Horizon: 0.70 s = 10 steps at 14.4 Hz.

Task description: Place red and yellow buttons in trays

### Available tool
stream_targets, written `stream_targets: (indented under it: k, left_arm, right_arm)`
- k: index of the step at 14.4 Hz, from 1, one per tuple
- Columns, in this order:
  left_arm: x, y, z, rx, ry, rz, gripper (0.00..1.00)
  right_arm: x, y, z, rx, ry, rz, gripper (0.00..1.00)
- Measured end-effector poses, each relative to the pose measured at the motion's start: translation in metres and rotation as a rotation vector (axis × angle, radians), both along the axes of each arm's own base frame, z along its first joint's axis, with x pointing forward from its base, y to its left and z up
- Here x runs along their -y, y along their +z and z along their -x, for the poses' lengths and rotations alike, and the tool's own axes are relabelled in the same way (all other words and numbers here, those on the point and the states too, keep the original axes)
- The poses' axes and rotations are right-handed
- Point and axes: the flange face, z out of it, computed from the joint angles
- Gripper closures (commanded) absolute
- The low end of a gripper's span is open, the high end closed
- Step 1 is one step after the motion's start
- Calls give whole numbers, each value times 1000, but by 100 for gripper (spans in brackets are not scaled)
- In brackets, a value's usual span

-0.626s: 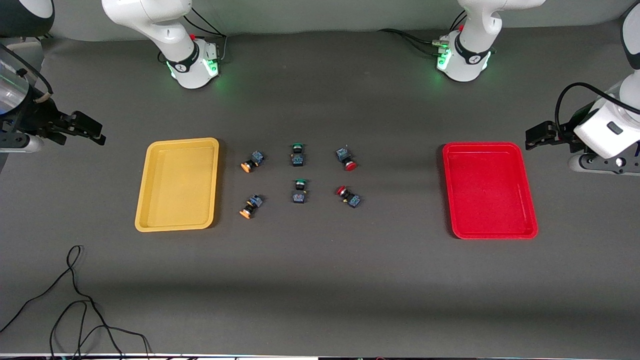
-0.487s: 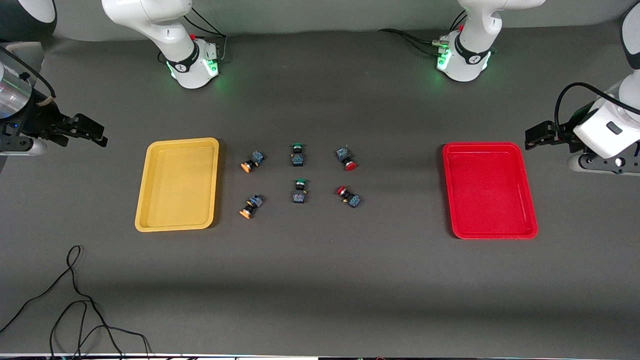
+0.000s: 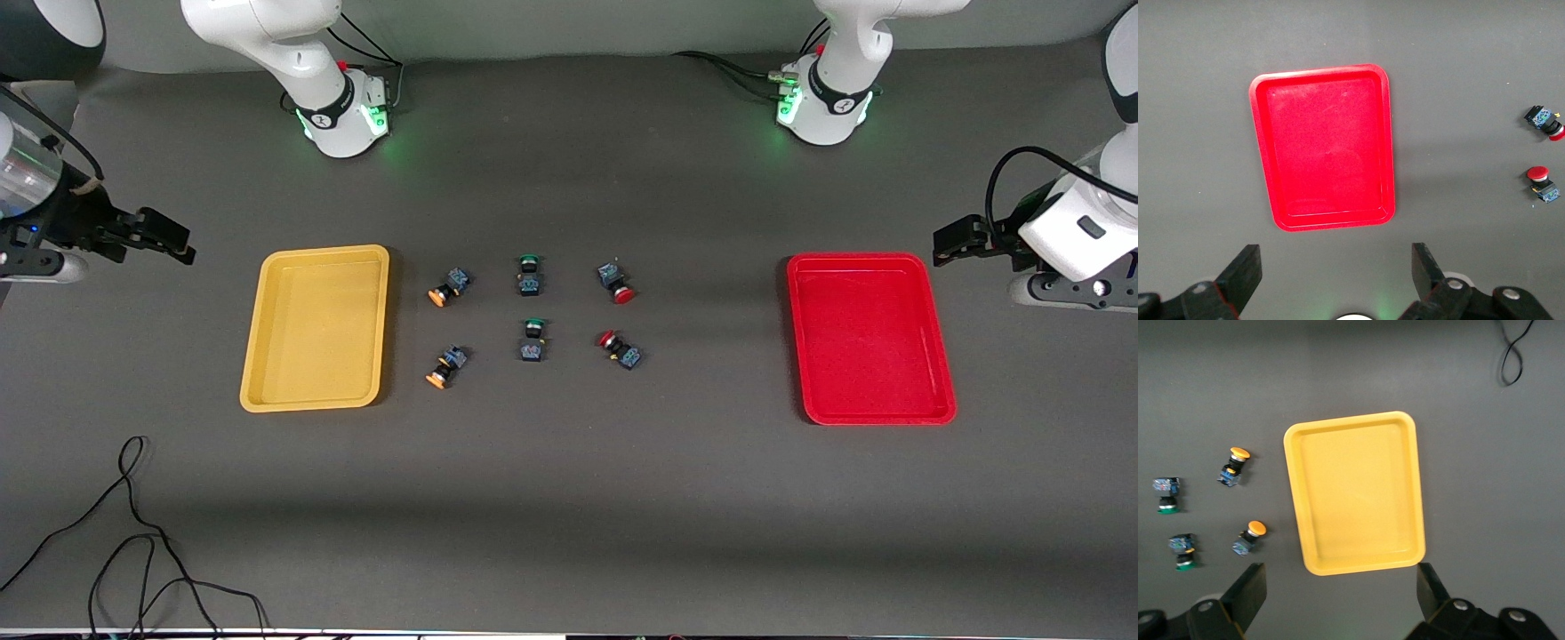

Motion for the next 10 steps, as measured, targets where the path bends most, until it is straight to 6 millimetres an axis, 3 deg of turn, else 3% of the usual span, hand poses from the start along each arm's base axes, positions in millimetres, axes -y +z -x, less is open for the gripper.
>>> stream_targets:
  k: [2, 4, 7, 10]
  left_arm:
    - [21, -6, 6, -21, 27, -5, 0]
    - [63, -18, 19, -53, 97, -13, 0]
    - [166, -44, 51, -63, 222, -58, 0]
    - [265, -76, 97, -13, 364, -79, 0]
  right_arm:
    - [-30, -21, -4, -34, -34, -4, 0]
    - [-66, -50, -6, -46, -78, 9, 0]
    - [-98, -92, -1, -45, -142, 20, 0]
    - [-124, -135, 10, -26, -200, 22, 0]
